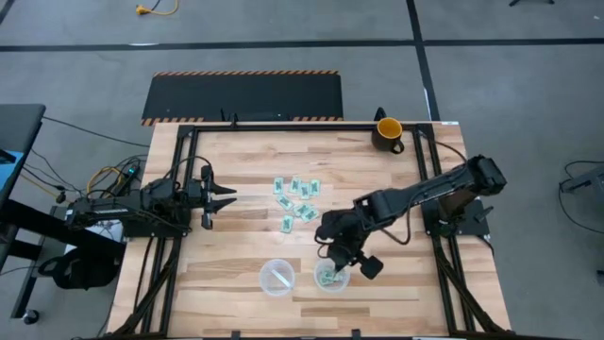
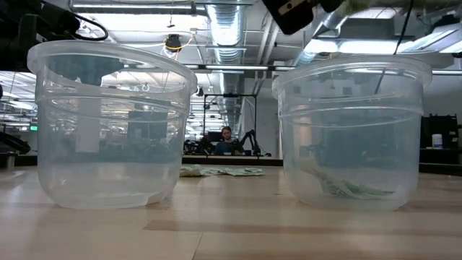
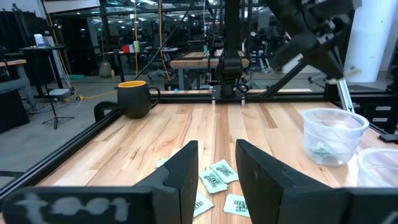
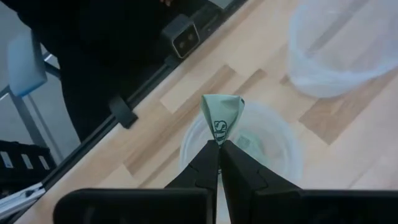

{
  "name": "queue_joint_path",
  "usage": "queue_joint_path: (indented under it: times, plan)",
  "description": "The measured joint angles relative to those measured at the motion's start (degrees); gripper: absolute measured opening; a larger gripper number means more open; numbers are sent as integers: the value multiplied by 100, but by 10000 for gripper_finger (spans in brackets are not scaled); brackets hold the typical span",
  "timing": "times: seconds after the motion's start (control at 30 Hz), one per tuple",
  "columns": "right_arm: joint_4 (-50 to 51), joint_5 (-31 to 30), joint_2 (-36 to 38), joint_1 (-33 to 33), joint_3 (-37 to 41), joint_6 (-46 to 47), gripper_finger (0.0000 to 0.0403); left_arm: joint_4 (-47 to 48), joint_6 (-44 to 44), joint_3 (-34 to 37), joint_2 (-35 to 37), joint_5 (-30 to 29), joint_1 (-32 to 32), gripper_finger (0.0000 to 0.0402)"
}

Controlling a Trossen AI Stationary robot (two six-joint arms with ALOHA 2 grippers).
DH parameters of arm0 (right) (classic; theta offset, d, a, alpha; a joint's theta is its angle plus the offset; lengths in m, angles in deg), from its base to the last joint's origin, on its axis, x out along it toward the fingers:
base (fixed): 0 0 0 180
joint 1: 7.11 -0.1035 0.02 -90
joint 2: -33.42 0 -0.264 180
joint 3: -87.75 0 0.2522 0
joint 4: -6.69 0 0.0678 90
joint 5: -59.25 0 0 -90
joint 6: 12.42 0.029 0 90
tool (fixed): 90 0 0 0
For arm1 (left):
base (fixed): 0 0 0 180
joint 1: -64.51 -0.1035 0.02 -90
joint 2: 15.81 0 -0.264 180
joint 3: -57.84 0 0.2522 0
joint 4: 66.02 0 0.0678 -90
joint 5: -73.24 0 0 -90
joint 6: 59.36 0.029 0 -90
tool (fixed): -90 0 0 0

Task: Pick and place Stevia / Truvia into bins
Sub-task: Put the white stevia pack into the right transparent basket

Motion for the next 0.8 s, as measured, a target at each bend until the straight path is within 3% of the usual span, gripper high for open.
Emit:
queue_joint_path:
  times: [0.4, 0.8]
  plan:
    - [5, -3, -626, 52, 4, 244, 8, -2, 0, -2, 0, 0, -1, 98]
    - [-28, -6, -623, 56, 4, 677, 13, 0, 0, -1, 0, 0, 1, 97]
